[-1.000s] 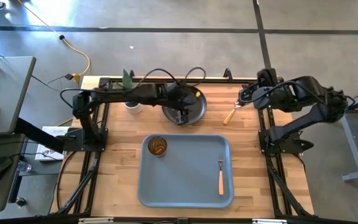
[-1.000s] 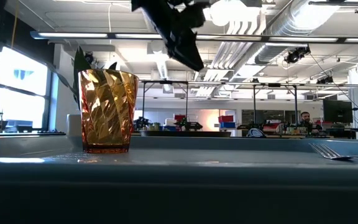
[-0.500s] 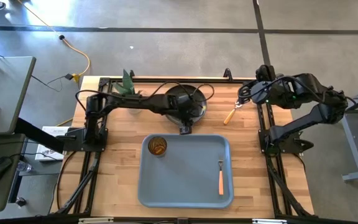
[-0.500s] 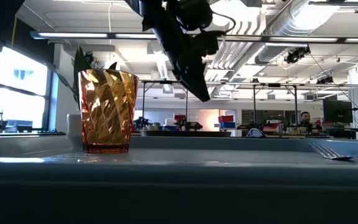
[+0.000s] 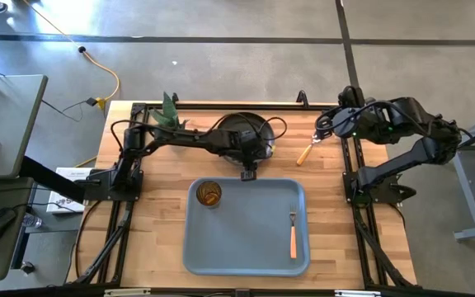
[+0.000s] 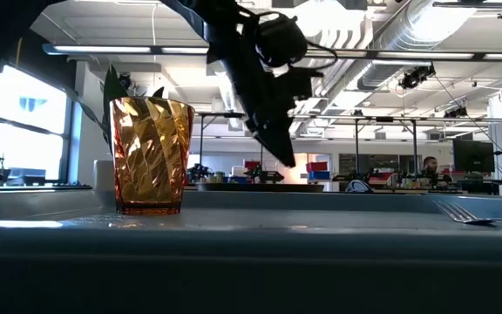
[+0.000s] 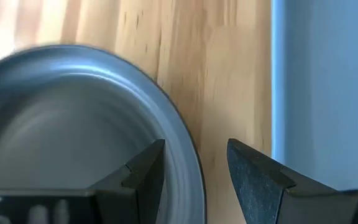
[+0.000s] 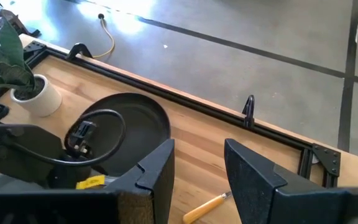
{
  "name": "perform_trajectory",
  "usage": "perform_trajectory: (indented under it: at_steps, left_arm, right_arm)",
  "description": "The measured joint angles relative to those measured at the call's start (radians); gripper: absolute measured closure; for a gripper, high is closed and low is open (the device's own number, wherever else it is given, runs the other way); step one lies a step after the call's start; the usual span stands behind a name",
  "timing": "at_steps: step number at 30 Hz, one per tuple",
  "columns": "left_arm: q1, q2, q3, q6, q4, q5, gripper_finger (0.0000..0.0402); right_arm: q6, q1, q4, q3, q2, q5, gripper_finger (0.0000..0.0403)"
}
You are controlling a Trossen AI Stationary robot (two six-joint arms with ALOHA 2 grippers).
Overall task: Pick and place plate/cup/fork/spoon on tray
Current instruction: Put the black plate on the blue tray to the bottom right of the brown cup
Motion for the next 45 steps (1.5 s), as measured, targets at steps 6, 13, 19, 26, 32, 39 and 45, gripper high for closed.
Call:
perform_trajectory:
  at_steps: [6, 13, 19, 26, 32, 39, 45]
  left_arm:
    - [0.000, 0.022, -0.002, -0.016, -0.017, 0.000, 0.0240]
    - [0.002, 0.059, 0.001, -0.036, 0.013, -0.016, 0.0240]
    - [0.008, 0.080, -0.002, -0.056, -0.005, -0.020, 0.0240]
    - [0.008, 0.099, -0.001, -0.060, 0.016, -0.043, 0.0241]
    - [0.013, 0.120, 0.001, -0.062, 0.026, -0.064, 0.0241]
    - [0.013, 0.124, -0.001, -0.085, 0.012, -0.062, 0.0247]
    - [0.013, 0.124, -0.001, -0.086, 0.013, -0.061, 0.0293]
  right_arm:
    - [0.000, 0.000, 0.000, 0.000, 0.000, -0.001, 0.0272]
    - [0.000, 0.000, 0.000, 0.000, 0.000, -0.001, 0.0272]
    - [0.000, 0.000, 0.000, 0.000, 0.000, -0.001, 0.0272]
    - [0.000, 0.000, 0.000, 0.000, 0.000, -0.001, 0.0272]
    - [0.000, 0.000, 0.000, 0.000, 0.000, -0.001, 0.0272]
    - [0.000, 0.000, 0.000, 0.000, 0.000, -0.001, 0.0272]
    - [0.000, 0.000, 0.000, 0.000, 0.000, -0.001, 0.0272]
